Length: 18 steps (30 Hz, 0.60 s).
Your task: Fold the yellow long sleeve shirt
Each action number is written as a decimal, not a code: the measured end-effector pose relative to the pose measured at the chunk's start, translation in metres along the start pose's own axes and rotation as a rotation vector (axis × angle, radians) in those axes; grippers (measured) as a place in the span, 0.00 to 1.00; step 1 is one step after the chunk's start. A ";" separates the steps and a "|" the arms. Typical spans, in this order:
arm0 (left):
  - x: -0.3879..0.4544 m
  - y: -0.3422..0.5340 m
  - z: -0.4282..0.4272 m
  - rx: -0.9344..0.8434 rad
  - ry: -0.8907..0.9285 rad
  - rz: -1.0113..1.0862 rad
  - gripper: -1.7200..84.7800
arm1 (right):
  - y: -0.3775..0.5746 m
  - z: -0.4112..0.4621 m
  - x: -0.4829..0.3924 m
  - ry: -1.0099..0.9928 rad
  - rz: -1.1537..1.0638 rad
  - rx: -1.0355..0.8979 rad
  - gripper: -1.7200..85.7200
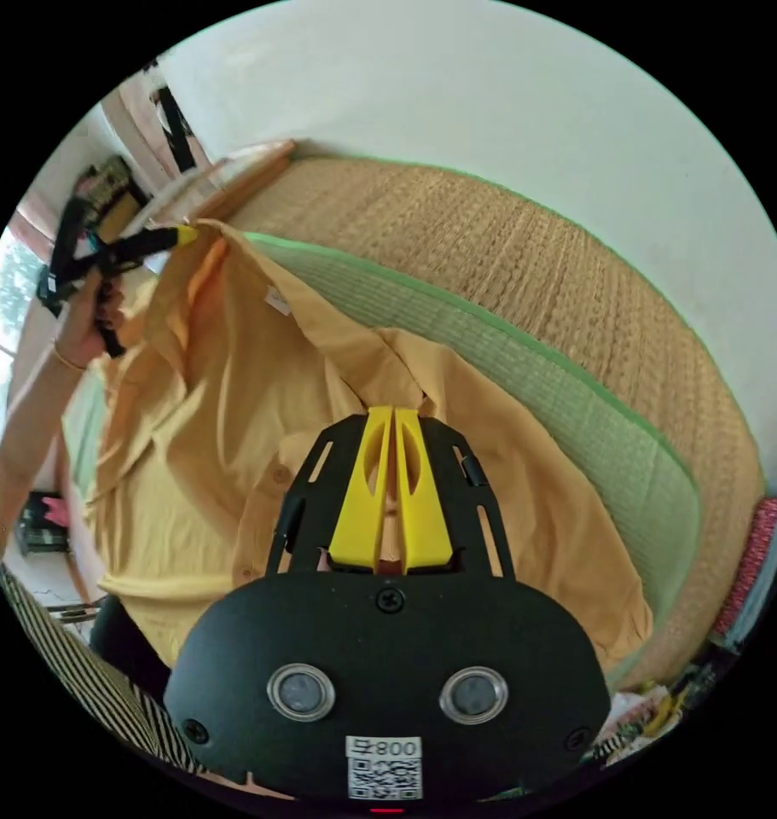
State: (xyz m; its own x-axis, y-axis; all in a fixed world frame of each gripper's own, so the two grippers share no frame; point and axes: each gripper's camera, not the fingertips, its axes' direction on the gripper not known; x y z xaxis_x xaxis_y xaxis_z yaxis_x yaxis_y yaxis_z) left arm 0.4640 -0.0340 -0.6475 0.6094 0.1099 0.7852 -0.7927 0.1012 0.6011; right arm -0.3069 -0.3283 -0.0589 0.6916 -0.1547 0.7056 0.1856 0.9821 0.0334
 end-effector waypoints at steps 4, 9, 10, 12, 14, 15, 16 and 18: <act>-0.009 -0.018 0.005 0.068 0.076 -0.107 0.03 | 0.021 -0.006 0.068 -0.486 0.099 0.220 0.02; -0.021 -0.024 0.032 0.055 0.051 -0.190 0.06 | 0.036 0.014 0.123 -0.734 0.148 0.352 0.02; -0.015 -0.022 0.033 0.065 0.011 -0.161 0.07 | 0.040 0.023 0.130 -0.743 0.148 0.356 0.02; -0.003 -0.018 0.030 0.090 -0.053 -0.119 0.09 | 0.047 0.042 0.142 -0.781 0.163 0.341 0.02; 0.022 -0.011 0.023 0.147 -0.086 -0.031 0.10 | 0.062 0.066 0.160 -0.849 0.196 0.362 0.02; 0.031 -0.009 0.022 0.161 -0.075 0.003 0.10 | 0.066 0.071 0.163 -0.857 0.201 0.367 0.02; 0.050 -0.005 0.029 0.157 -0.035 0.071 0.10 | 0.072 0.081 0.168 -0.868 0.206 0.375 0.02; 0.078 -0.006 0.059 0.058 0.039 0.162 0.09 | 0.078 0.094 0.172 -0.894 0.205 0.386 0.02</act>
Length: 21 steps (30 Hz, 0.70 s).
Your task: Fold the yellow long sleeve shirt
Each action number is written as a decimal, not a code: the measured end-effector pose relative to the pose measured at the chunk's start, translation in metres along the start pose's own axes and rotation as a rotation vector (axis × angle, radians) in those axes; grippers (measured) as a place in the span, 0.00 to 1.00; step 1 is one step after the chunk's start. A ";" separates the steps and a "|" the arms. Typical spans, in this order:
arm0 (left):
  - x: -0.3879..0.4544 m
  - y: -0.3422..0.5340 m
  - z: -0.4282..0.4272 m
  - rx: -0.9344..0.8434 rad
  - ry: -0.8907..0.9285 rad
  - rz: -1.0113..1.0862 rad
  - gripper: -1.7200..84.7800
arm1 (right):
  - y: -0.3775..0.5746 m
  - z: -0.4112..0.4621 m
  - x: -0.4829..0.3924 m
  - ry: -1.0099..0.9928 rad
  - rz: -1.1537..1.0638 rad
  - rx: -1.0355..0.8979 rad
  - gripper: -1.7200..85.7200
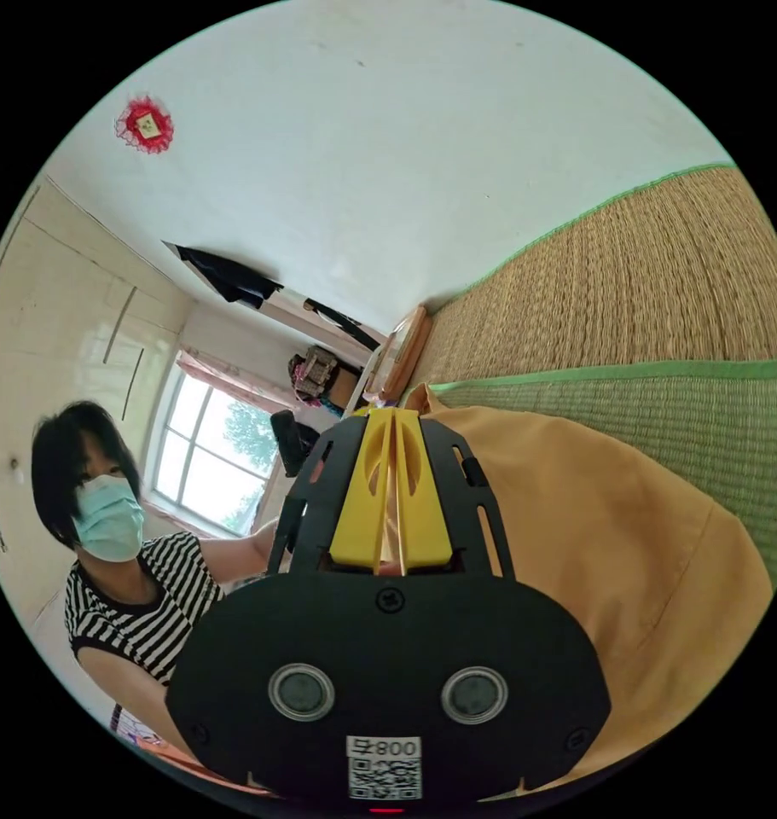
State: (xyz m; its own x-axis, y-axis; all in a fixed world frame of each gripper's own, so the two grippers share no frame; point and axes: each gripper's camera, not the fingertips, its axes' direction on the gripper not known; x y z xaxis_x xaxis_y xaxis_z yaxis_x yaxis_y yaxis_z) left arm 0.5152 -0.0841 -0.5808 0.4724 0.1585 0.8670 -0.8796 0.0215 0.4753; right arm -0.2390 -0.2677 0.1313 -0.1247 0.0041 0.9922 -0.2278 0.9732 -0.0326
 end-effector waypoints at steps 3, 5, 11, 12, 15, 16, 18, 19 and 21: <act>0.015 -0.004 0.069 -0.167 0.200 -0.021 0.09 | 0.010 0.004 0.017 -0.030 0.000 0.003 0.02; 0.004 -0.005 0.111 -0.203 0.324 -0.137 0.10 | 0.017 0.005 0.028 -0.042 -0.005 0.015 0.02; -0.036 -0.009 0.163 -0.131 0.516 -0.405 0.07 | 0.030 0.016 0.055 -0.070 -0.018 0.003 0.02; -0.039 -0.010 0.165 -0.118 0.531 -0.422 0.06 | 0.032 0.017 0.058 -0.068 -0.017 0.000 0.02; -0.052 -0.015 0.161 -0.031 0.580 -0.469 0.04 | 0.042 0.016 0.071 -0.032 -0.014 0.009 0.02; -0.057 -0.020 0.157 -0.011 0.576 -0.473 0.03 | 0.046 0.014 0.075 -0.014 -0.010 0.016 0.02; -0.063 -0.031 0.152 0.017 0.563 -0.468 0.03 | 0.055 0.011 0.082 0.020 0.005 0.037 0.02; -0.067 -0.039 0.148 0.048 0.556 -0.474 0.03 | 0.062 0.009 0.086 0.043 0.016 0.045 0.02; -0.073 -0.050 0.145 0.100 0.563 -0.485 0.02 | 0.073 0.008 0.092 0.086 0.033 0.061 0.02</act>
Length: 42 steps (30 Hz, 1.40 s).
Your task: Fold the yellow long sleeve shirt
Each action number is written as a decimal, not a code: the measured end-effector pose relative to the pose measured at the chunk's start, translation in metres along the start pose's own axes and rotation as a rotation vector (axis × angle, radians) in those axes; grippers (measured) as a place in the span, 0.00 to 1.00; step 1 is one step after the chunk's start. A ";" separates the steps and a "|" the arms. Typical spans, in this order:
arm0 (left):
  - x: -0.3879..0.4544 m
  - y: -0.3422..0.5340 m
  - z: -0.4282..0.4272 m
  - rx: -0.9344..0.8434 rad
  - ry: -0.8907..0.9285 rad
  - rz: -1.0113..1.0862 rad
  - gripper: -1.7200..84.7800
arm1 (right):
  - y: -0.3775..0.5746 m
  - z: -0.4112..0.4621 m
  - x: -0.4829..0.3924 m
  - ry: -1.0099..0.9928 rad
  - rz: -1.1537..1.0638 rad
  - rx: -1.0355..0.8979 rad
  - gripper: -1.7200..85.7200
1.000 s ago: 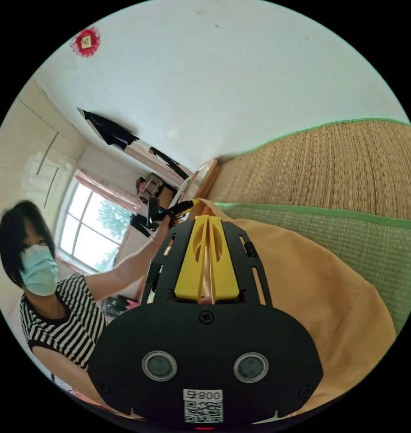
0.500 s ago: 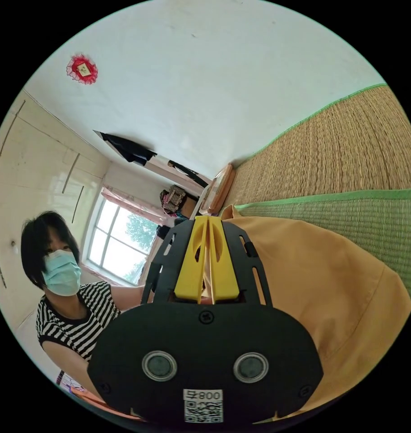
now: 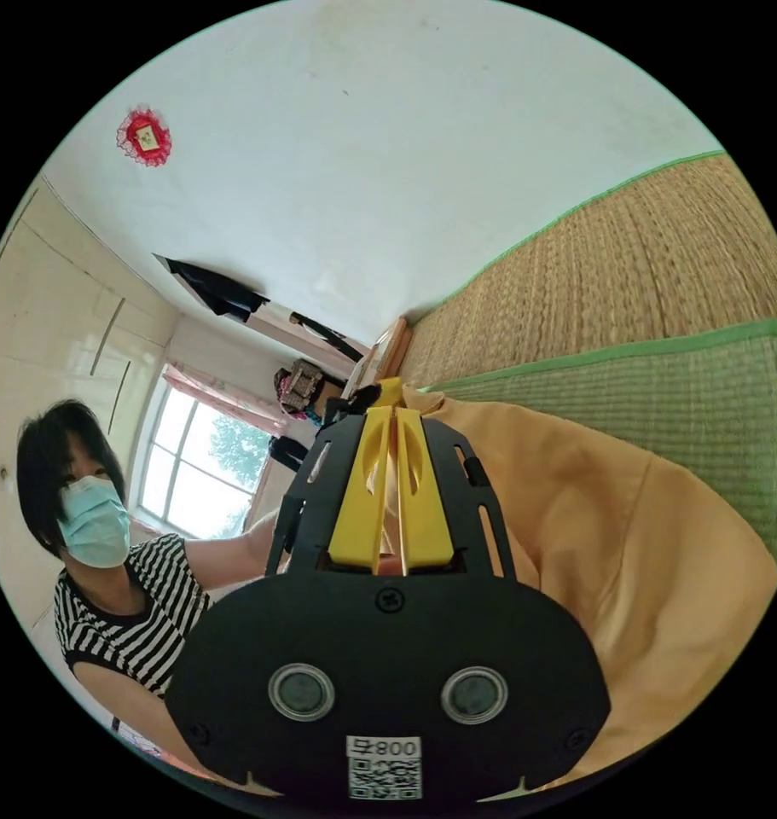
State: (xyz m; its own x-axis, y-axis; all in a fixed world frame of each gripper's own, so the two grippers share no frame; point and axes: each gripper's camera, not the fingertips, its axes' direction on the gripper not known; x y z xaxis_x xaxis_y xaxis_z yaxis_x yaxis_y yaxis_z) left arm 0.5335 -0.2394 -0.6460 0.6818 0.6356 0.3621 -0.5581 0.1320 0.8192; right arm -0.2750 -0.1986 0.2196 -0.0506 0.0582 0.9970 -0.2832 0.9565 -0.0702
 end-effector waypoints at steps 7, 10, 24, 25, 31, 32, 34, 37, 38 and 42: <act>0.019 -0.013 0.034 -0.115 0.008 0.070 0.04 | 0.032 0.019 0.026 -0.006 0.051 0.035 0.02; 0.014 0.028 0.059 -0.233 0.034 0.031 0.08 | 0.038 0.024 0.031 -0.070 0.046 0.066 0.02; 0.002 0.033 0.100 -0.134 0.213 -0.141 0.05 | 0.048 0.049 0.006 -0.108 -0.011 0.062 0.03; 0.009 0.031 0.097 -0.126 0.204 -0.134 0.04 | 0.052 0.047 0.004 -0.088 -0.012 0.080 0.03; 0.045 -0.005 0.080 -0.061 0.214 -0.090 0.04 | 0.074 0.035 -0.012 0.020 -0.035 0.134 0.03; 0.052 -0.013 0.080 -0.050 0.213 -0.088 0.04 | 0.076 0.048 -0.013 0.106 -0.017 0.073 0.02; 0.059 -0.025 0.082 -0.033 0.213 -0.089 0.05 | 0.078 0.072 -0.012 0.229 -0.002 -0.040 0.02; 0.057 -0.037 0.091 -0.065 0.140 -0.146 0.07 | 0.083 0.099 -0.011 0.483 0.014 -0.160 0.02; 0.058 -0.037 0.091 -0.072 0.161 -0.153 0.09 | 0.084 0.104 -0.012 0.527 0.015 -0.182 0.02; 0.097 -0.019 0.083 -0.108 0.053 -0.031 0.11 | 0.086 0.101 -0.023 0.516 -0.003 -0.183 0.02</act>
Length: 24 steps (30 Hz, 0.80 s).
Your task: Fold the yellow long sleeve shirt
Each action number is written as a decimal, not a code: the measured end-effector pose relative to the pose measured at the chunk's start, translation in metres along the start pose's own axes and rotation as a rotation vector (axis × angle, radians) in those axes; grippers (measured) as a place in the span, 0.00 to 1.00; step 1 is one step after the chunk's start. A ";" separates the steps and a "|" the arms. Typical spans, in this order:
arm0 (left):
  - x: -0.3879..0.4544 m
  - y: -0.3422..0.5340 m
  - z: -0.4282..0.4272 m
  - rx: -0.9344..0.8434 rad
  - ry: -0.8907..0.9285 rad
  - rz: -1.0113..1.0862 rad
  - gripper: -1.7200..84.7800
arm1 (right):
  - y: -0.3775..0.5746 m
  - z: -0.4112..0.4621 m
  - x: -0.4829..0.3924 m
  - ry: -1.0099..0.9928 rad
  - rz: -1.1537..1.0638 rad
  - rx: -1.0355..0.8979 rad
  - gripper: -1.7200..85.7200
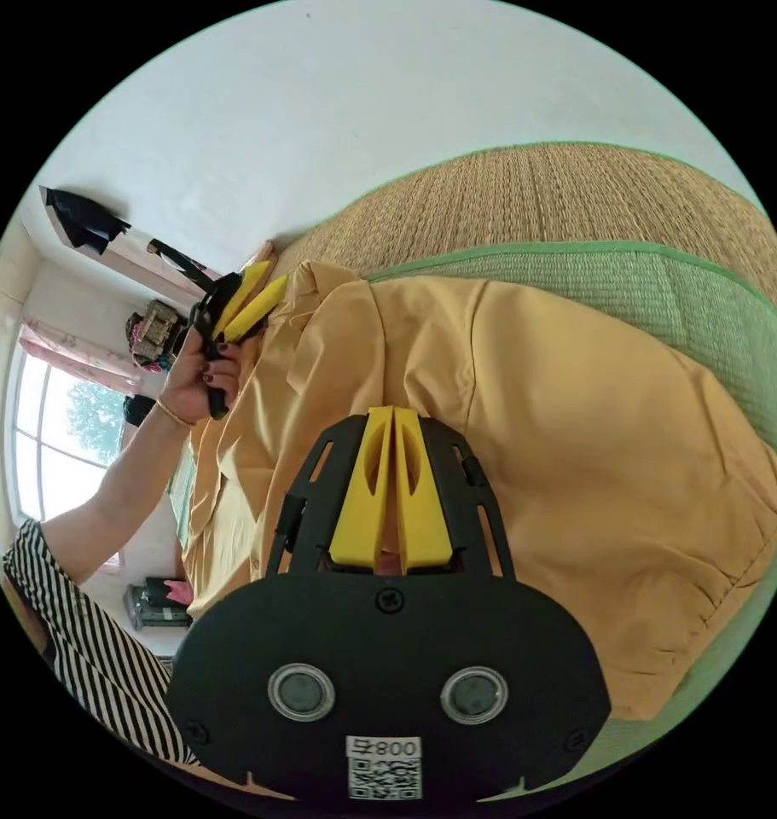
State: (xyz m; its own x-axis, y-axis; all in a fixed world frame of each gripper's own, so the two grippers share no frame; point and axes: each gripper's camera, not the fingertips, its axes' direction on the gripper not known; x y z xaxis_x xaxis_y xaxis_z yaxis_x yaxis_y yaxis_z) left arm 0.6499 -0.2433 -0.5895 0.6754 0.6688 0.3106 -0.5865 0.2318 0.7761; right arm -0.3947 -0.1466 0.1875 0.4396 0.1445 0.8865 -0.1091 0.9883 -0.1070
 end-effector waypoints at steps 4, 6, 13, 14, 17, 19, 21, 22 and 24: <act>0.053 0.024 0.029 -0.176 -0.100 0.164 0.12 | 0.006 -0.019 -0.013 0.081 -0.026 0.039 0.02; 0.076 0.028 0.046 -0.237 -0.170 0.225 0.13 | 0.010 -0.026 -0.011 0.103 -0.011 0.052 0.02; 0.144 0.038 0.072 -0.303 -0.436 0.376 0.05 | 0.033 -0.061 0.013 0.162 0.061 0.090 0.02; 0.152 0.040 0.067 -0.295 -0.445 0.381 0.05 | 0.038 -0.065 0.020 0.195 0.076 0.078 0.02; 0.178 0.046 0.044 -0.250 -0.454 0.404 0.04 | 0.053 -0.085 0.042 0.160 0.096 0.093 0.02; 0.197 0.048 0.030 -0.218 -0.478 0.436 0.04 | 0.060 -0.101 0.055 0.173 0.105 0.094 0.02; 0.217 0.050 0.017 -0.189 -0.483 0.470 0.04 | 0.065 -0.120 0.071 0.198 0.118 0.099 0.02; 0.230 0.052 0.012 -0.184 -0.467 0.490 0.04 | 0.067 -0.133 0.083 0.197 0.135 0.101 0.02; 0.250 0.057 0.006 -0.173 -0.456 0.524 0.04 | 0.070 -0.152 0.100 0.212 0.153 0.100 0.02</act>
State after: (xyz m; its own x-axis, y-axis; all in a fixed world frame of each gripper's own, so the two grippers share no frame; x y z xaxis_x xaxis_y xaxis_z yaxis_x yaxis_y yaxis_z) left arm 0.7878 -0.0671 -0.4646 0.3829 0.3700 0.8465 -0.9219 0.0946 0.3757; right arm -0.2232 -0.0558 0.2005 0.5866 0.3090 0.7486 -0.2712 0.9459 -0.1780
